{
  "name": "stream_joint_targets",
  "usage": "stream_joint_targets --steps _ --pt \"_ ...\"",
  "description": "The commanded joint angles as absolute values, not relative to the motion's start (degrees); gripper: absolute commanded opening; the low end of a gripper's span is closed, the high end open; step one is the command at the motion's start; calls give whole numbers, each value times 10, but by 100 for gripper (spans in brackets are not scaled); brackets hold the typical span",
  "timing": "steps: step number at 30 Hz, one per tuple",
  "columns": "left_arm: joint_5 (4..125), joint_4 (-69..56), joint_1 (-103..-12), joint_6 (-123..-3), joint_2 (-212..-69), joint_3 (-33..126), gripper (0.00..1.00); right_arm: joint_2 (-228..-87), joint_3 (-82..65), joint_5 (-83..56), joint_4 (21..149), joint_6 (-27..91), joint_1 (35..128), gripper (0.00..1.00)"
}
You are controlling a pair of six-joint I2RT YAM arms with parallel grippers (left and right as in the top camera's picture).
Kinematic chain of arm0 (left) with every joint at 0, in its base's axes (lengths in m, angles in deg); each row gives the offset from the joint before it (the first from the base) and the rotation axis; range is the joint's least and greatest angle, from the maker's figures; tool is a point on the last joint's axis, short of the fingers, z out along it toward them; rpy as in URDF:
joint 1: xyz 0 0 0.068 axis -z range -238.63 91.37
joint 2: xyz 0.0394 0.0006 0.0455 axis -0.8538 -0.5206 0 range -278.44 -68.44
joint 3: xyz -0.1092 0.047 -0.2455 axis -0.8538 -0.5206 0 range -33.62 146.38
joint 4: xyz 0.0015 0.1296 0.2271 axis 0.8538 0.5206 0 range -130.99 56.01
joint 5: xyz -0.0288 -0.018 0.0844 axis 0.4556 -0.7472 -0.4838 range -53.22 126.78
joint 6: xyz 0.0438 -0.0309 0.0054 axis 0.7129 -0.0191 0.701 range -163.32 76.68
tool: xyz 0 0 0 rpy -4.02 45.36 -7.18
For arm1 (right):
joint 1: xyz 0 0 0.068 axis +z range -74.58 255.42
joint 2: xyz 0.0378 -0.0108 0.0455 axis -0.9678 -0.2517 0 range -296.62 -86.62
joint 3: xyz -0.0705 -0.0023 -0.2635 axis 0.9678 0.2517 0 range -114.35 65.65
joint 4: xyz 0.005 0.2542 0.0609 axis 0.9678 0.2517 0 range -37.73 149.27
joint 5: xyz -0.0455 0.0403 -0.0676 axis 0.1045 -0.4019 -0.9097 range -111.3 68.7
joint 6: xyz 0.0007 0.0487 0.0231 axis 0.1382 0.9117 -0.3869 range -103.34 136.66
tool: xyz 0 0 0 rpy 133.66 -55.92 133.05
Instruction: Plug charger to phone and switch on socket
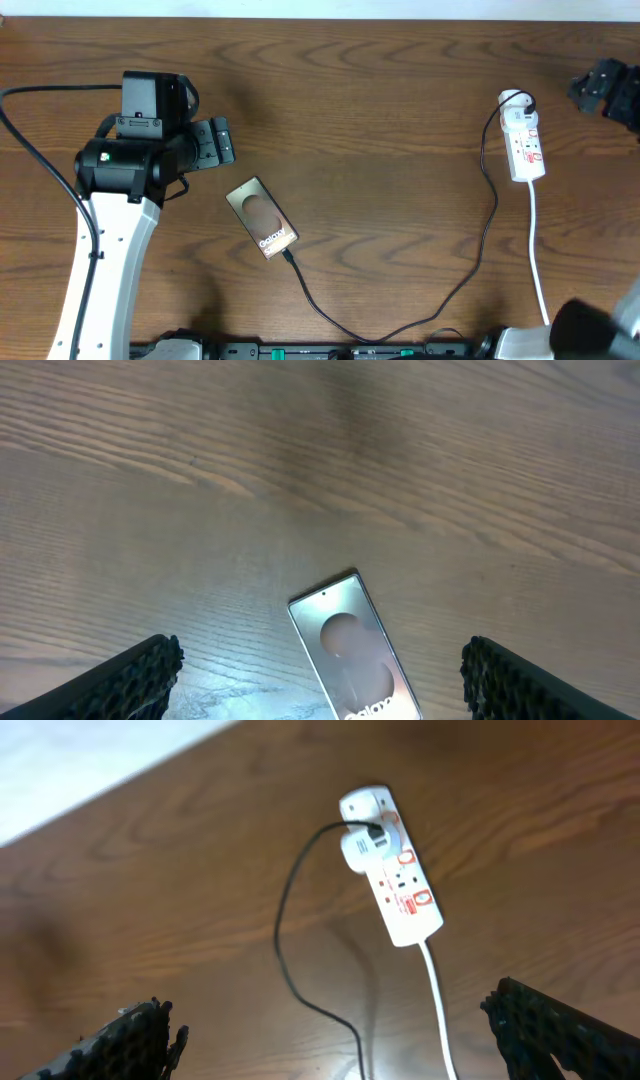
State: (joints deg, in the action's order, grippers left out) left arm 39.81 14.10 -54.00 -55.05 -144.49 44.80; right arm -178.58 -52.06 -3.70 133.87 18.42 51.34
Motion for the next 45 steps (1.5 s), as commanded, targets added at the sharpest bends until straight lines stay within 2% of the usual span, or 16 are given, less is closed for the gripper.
stream_joint_targets --steps 1,27,34,40,45 --pt "393 141 -539 -543 -1441 449 92 -1750 -525 -30 1340 198 515 99" --pt "386 142 -539 -538 -1440 448 92 -1724 -525 -30 1340 198 515 99" --pt "382 127 -539 -536 -1356 391 92 -1724 -525 -30 1340 198 515 99" --pt "382 -65 -539 -536 -1187 196 92 -1724 -525 -30 1340 198 515 99" --pt "389 -314 -540 -530 -1026 -13 92 -1724 -525 -30 1340 198 515 99"
